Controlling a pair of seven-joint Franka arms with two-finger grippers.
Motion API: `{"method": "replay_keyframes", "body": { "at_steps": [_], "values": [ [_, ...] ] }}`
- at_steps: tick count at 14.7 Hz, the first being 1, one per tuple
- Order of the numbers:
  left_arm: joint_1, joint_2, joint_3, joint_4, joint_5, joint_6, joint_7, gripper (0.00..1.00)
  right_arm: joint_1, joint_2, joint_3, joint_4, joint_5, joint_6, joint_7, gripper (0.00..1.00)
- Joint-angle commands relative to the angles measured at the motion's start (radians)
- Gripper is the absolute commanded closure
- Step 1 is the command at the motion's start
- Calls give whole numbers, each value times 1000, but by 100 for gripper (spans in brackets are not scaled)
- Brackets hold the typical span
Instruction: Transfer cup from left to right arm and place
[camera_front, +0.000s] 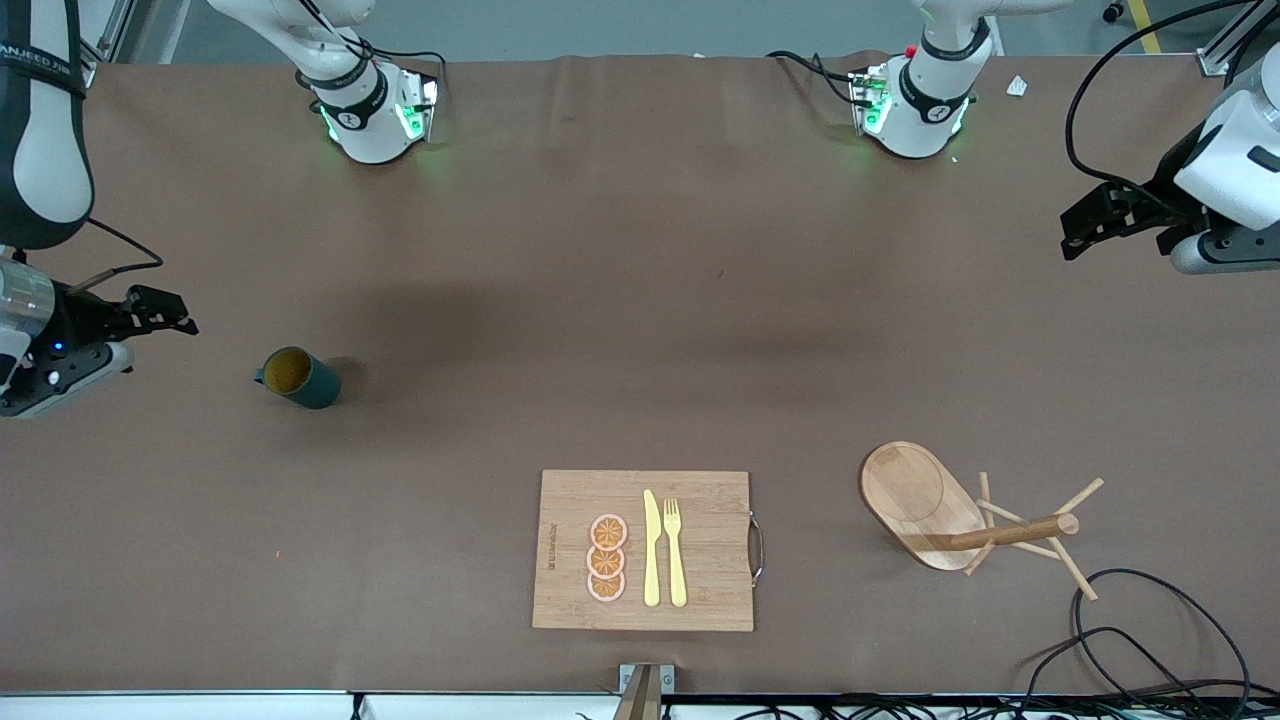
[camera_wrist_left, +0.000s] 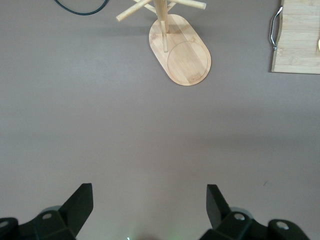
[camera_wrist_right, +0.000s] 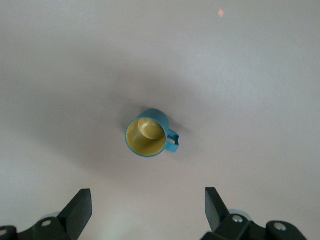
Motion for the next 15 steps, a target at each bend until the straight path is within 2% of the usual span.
{"method": "replay_keyframes", "body": {
  "at_steps": [1,4,9,12,15],
  "values": [
    [0,-12,-5,1,19,4,15,0,-20,-52,12,-2,-2,-49,206,0],
    [-9,-12,-10,0,19,-1,15,0,-22,-80,9,21,-4,-106,281,0],
    [-6,-10,-10,1,19,4,16,0,-32,-82,8,137,-10,-268,339,0],
    [-8,2,-10,1,8,30,15,0,-38,-68,11,228,-24,-293,342,0],
    [-2,4,-10,0,19,33,13,0,-34,-59,12,246,-27,-293,342,0]
  ]
}}
